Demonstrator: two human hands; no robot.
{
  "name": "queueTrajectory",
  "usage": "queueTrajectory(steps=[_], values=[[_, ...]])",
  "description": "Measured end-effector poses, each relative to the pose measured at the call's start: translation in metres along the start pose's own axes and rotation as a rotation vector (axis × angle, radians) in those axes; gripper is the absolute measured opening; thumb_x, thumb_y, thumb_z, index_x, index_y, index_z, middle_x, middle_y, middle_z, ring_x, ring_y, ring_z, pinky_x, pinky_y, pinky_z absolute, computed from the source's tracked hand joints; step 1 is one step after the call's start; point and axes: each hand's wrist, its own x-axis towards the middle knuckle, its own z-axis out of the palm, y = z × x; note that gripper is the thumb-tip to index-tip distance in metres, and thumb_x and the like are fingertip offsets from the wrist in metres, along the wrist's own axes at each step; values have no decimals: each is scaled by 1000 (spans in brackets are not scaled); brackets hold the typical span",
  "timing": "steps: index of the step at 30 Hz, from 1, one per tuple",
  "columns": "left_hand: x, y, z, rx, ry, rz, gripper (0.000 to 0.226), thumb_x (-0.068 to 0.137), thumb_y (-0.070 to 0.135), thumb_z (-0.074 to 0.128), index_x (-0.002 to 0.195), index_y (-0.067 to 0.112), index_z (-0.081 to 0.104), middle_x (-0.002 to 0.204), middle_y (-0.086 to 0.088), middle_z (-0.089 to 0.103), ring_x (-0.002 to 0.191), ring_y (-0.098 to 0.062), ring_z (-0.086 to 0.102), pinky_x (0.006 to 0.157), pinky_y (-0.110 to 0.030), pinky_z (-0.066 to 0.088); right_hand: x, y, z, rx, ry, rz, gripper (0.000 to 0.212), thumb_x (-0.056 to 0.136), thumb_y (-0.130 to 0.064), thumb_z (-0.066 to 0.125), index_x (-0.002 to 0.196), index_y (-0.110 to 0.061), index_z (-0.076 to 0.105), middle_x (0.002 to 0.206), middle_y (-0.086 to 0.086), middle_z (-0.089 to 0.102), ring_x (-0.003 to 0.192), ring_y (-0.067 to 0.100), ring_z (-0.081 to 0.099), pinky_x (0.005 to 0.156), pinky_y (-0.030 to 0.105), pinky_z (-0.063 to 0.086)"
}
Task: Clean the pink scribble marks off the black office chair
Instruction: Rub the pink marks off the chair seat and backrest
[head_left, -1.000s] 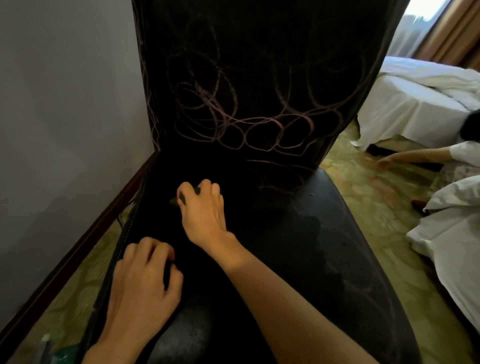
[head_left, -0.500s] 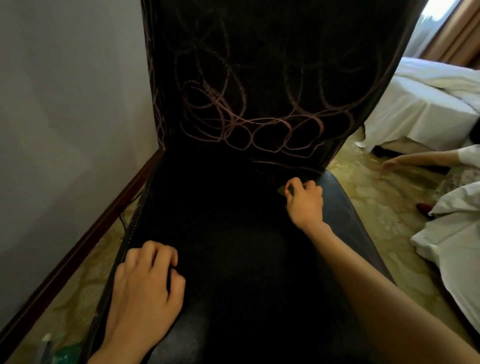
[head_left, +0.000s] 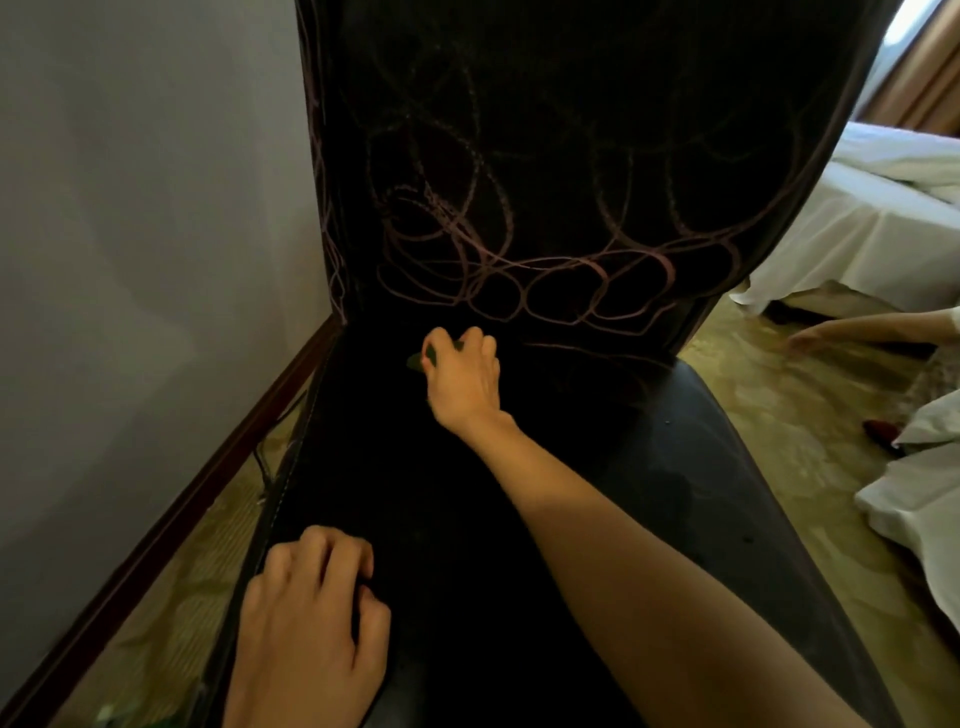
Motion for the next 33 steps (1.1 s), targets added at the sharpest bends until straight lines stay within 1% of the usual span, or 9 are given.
queueTrajectory(steps=[5,9,11,13,17,21,26,29,33], values=[[0,-1,1,-5,11,13,15,72,35,40,85,30,46,90,9,48,78,-8,30,58,-30,32,16,35,-6,-117,-20,22,21,98,-31,41,115,-21,50,115,13,43,105,31,39,83,36,33],[-1,-1,0,-4,6,-2,15,72,35,40,86,33,44,91,12,46,81,-6,31,60,-30,33,14,111,-38,-239,11,284,27,97,-41,42,118,-28,52,122,16,42,114,36,37,93,41,35],[0,0,1,10,6,1,15,71,35,40,85,33,43,91,11,47,81,-7,33,62,-30,33,6,139,-50,-252,33,379,27,97,-39,42,119,-24,50,123,20,39,114,38,36,95,44,33],[0,1,1,18,9,-3,15,71,35,40,85,32,43,91,10,48,82,-9,36,63,-30,33,2,148,-52,-215,39,401,25,99,-33,41,119,-18,48,122,24,38,111,39,35,93,43,33],[0,1,1,29,10,-11,17,69,35,40,84,30,46,91,8,51,81,-13,40,62,-30,32,6,140,-52,-141,64,382,23,99,-21,41,118,-10,47,120,27,39,108,38,36,89,40,32],[3,2,0,55,-4,-7,18,65,36,40,81,30,46,88,7,52,75,-18,49,59,-29,31,20,99,-47,-34,190,273,24,97,-20,45,118,-11,53,119,24,41,109,38,38,89,38,33],[7,5,5,50,46,-42,22,57,34,37,79,32,38,85,6,48,68,-22,49,58,-27,30,42,43,-11,-33,117,237,22,96,-17,45,117,-12,49,123,20,37,113,36,34,94,41,34],[8,7,8,51,74,-48,21,56,33,36,77,32,37,83,6,49,65,-25,52,59,-27,29,48,43,1,-93,88,277,25,93,-10,46,117,-12,51,124,19,38,114,34,33,97,38,33],[8,4,8,60,92,-14,19,59,31,36,78,34,36,87,11,43,73,-19,43,61,-28,31,50,82,-12,-198,96,358,26,94,-18,46,119,-17,56,126,18,41,115,35,37,95,40,37]])
